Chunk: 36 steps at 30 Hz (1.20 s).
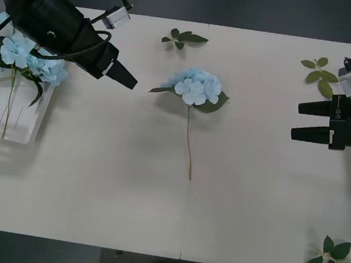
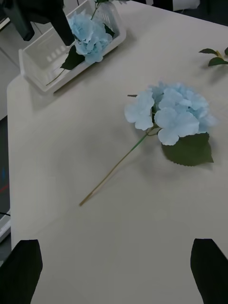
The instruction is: Put the red flowers into the right box and the blue flowers into the left box
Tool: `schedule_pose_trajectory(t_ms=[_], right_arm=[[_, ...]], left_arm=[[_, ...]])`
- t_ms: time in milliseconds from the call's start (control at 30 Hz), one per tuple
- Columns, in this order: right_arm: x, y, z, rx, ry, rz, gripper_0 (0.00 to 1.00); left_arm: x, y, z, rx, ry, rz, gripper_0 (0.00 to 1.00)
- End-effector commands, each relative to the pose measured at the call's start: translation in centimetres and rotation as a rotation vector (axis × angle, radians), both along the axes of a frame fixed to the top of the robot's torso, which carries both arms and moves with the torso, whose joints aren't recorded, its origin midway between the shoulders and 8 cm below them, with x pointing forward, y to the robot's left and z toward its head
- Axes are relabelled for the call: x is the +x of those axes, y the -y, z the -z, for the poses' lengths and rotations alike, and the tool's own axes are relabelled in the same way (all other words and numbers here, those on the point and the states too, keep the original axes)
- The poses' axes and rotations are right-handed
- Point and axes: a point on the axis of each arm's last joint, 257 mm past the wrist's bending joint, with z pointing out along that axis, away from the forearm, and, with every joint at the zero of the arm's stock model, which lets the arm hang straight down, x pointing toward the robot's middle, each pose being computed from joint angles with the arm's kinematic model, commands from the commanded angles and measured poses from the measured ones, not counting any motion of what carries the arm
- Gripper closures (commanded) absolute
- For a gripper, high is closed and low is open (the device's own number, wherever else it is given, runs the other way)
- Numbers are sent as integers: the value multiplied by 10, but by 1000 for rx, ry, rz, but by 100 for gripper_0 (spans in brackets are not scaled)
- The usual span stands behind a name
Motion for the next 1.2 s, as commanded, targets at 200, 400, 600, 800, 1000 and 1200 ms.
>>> schedule_pose_trajectory(t_ms=[200,400,600,800,1000,1200], right_arm=[[3,-3,-10,7,8,-5,9],[3,-3,-10,7,8,-5,9],[3,-3,-10,7,8,-5,9],[3,-3,-10,7,8,-5,9],[3,-3,-10,7,8,-5,9],[3,-3,-10,7,8,-5,9]], left_arm=[[14,19,6,-73,-256,-320,0],[43,44,26,-84,-192,-440,0],[76,75,48,-109,-83,-540,0],[80,93,66,-106,-73,-584,0],[80,110,79,-90,-62,-618,0],[85,126,82,-86,-23,-640,0]])
